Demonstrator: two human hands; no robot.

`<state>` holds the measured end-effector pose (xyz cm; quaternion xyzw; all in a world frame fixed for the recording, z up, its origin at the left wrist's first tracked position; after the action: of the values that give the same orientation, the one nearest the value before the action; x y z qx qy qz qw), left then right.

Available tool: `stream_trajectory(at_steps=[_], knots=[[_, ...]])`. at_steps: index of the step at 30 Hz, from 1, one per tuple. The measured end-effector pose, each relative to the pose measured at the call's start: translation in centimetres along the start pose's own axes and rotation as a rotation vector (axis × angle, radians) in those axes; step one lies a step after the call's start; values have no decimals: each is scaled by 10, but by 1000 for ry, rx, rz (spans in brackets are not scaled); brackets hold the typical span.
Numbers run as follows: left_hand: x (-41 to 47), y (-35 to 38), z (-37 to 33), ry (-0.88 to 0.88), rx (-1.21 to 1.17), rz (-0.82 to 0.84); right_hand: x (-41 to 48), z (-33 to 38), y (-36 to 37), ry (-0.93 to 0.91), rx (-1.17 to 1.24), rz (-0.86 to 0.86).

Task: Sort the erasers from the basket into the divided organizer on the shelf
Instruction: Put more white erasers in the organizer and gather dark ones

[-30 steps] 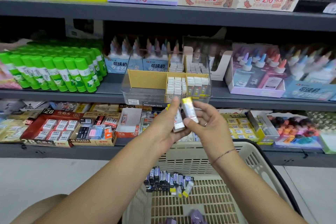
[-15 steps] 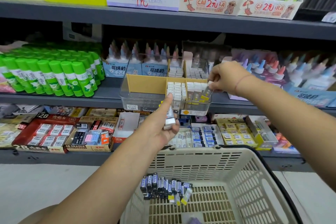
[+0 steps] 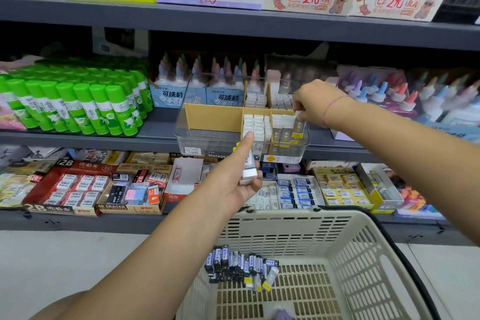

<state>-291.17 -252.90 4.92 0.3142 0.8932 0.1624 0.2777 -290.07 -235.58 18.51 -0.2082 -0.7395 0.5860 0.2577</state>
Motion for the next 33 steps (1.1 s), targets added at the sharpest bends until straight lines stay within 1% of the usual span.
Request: stream_trajectory(at_steps=[3, 8, 12, 16, 21, 23, 25, 30, 33], knots=[[-1, 2, 1, -2, 7, 12, -1, -5, 5, -18, 38, 2], [-3, 3, 2, 5, 17, 9, -5, -7, 11, -22, 50, -68], [-5, 3, 3, 3, 8, 5, -9, -5, 19, -28, 58, -84], [-6, 2, 3, 6, 5, -2, -12, -8, 23, 25, 138, -89], [-6, -2, 1, 10, -3, -12, -16, -21, 18, 144, 97, -227], [-6, -3, 0, 12, -7, -17, -17, -25, 20, 194, 150, -226], [-6, -4, 0, 10, -12, -17, -19, -23, 22, 206, 191, -233], [-5, -3, 1, 6, -10, -14, -26, -23, 25, 250, 197, -276], [-3, -3, 2, 4, -1, -15, -27, -27, 24, 270, 231, -241]])
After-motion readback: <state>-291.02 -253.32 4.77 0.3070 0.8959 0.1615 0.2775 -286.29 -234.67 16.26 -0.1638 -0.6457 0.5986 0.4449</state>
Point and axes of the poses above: each hand's wrist, its own x-axis towards the middle knuckle, its own y-axis out of the palm, z = x × y, the point moved 10 cm from there along x, towards the middle knuckle, and after that the axes turned 12 degrees about y, right-handed, at the moved point
